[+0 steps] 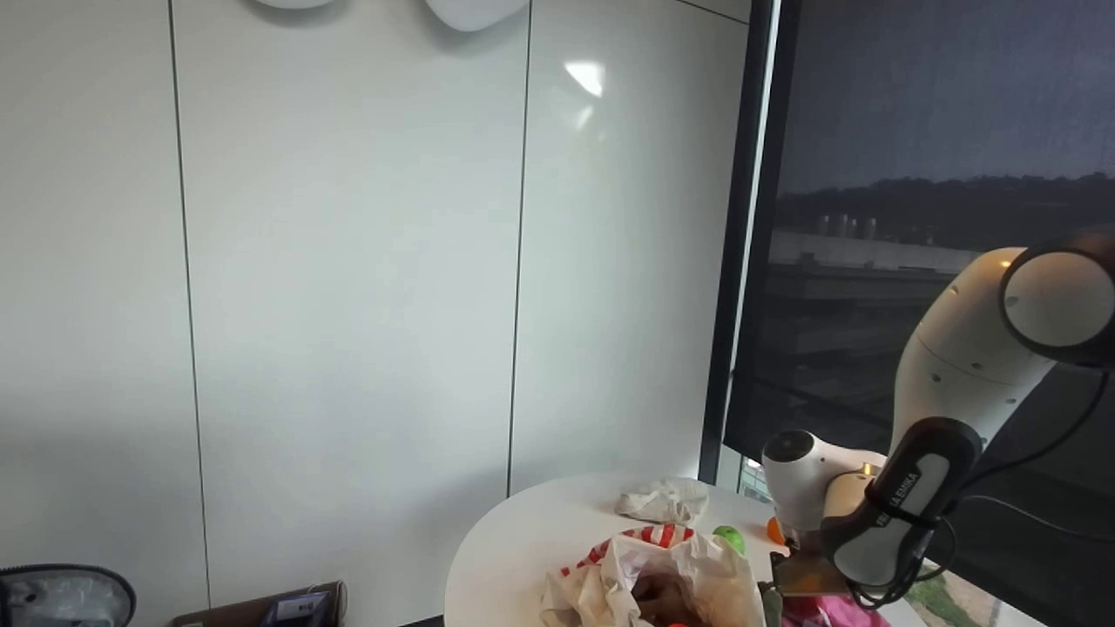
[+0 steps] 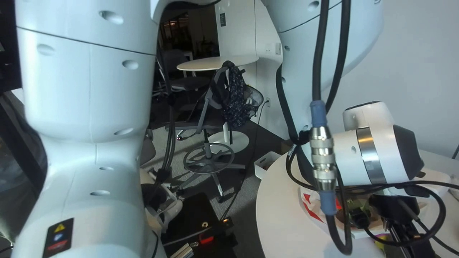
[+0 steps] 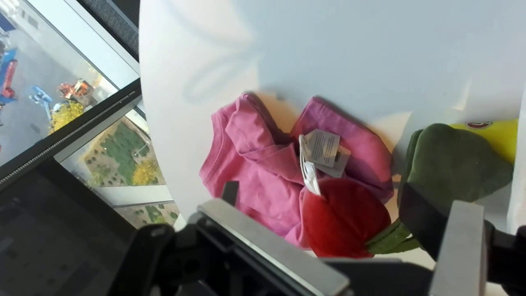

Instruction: Put the yellow container, moose, radish and pink t-shirt in the plastic bag.

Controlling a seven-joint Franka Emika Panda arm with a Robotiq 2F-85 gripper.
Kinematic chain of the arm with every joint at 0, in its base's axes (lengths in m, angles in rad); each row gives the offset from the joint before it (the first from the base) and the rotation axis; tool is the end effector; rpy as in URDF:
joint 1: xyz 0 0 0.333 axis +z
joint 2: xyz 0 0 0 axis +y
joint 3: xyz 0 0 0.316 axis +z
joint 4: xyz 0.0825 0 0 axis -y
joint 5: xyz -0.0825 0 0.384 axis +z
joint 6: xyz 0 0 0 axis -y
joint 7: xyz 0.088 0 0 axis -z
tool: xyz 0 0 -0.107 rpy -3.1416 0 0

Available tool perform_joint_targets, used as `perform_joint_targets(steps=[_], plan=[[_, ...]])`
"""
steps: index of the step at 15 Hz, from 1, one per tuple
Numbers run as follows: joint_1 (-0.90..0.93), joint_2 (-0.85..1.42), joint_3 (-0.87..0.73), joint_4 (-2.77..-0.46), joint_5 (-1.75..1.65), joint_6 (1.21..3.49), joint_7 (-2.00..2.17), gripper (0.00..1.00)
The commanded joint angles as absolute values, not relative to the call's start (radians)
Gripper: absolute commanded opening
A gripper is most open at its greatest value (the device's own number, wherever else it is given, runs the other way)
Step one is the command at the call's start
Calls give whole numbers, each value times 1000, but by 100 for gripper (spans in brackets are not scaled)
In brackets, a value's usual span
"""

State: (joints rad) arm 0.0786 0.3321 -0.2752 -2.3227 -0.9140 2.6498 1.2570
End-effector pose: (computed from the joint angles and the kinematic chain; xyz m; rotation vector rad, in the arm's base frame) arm 0.5065 -0.0839 0.1963 2.5508 -0.8096 0.3188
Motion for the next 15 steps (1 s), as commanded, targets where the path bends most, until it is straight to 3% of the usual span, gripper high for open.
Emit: perform_joint_targets(steps=[1,8,15], plan=[[56,394,-260,-2264,-941,2625,1286,100],[1,597,-271,-2028,-920,2640,1223,100],[-162,699,-181,-1923,-581,2758,877,100]])
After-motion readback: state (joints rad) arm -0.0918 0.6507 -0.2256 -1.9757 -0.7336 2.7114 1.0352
